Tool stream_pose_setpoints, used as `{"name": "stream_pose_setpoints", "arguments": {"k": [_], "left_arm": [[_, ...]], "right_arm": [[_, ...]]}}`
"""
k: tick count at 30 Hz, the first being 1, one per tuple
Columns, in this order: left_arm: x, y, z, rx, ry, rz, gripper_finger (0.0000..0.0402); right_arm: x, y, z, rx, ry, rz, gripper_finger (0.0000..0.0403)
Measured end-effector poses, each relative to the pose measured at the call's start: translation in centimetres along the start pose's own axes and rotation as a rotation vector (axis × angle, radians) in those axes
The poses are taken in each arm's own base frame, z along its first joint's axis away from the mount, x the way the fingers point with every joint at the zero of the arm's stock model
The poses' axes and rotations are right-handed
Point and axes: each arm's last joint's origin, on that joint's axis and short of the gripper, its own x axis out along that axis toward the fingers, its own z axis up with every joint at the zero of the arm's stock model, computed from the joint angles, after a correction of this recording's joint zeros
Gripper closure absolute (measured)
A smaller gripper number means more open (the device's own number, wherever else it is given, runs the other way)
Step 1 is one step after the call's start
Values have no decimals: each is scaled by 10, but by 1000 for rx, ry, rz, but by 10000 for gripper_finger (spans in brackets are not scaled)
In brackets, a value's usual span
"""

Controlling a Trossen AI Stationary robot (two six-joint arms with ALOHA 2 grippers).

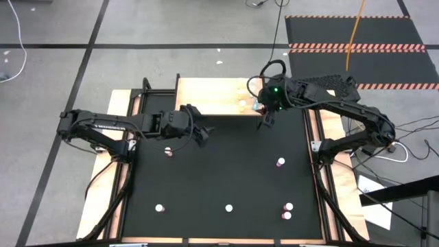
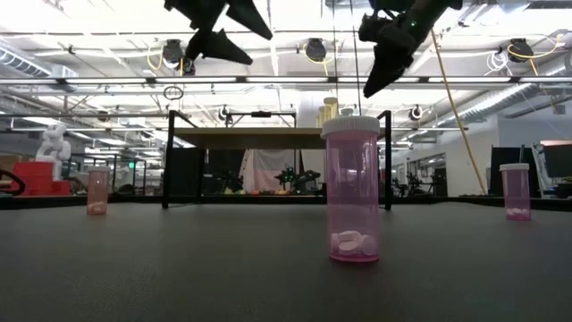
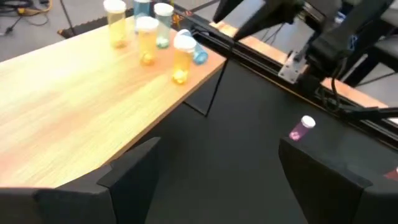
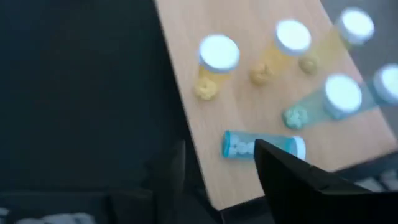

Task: Pick and place medicine bottles onto shelf by color
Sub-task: Adjust the bottom blue pill bottle on the shelf

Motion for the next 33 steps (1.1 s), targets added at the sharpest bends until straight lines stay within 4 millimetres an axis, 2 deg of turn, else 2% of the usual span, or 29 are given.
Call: {"name": "stream_pose_setpoints", "arguments": {"k": [4, 7, 11, 14, 19, 23, 29, 33], "left_arm": [[-2, 2, -1, 16, 5, 27, 78], [-2, 7, 4, 68, -14, 41, 78], [5, 24, 10, 141, -6, 80, 78], [9, 39, 17, 166, -9, 107, 78], [13, 61, 25, 207, -16, 155, 78], [15, 73, 29, 253, -2, 143, 78], [16, 80, 34, 241, -29, 155, 78], [16, 81, 38, 227, -63, 156, 78]], "right_arm": [[5, 11, 8, -167, 78, 32, 185], [2, 23, 25, -350, 143, 6, 176], [9, 31, 44, -582, 282, -76, 175], [21, 29, 46, -668, 356, -85, 175], [34, 20, 45, -668, 393, -88, 175], [36, 13, 45, -649, 393, -89, 177], [37, 2, 42, -635, 376, -27, 200], [46, 1, 30, -663, 403, 42, 213]]}}
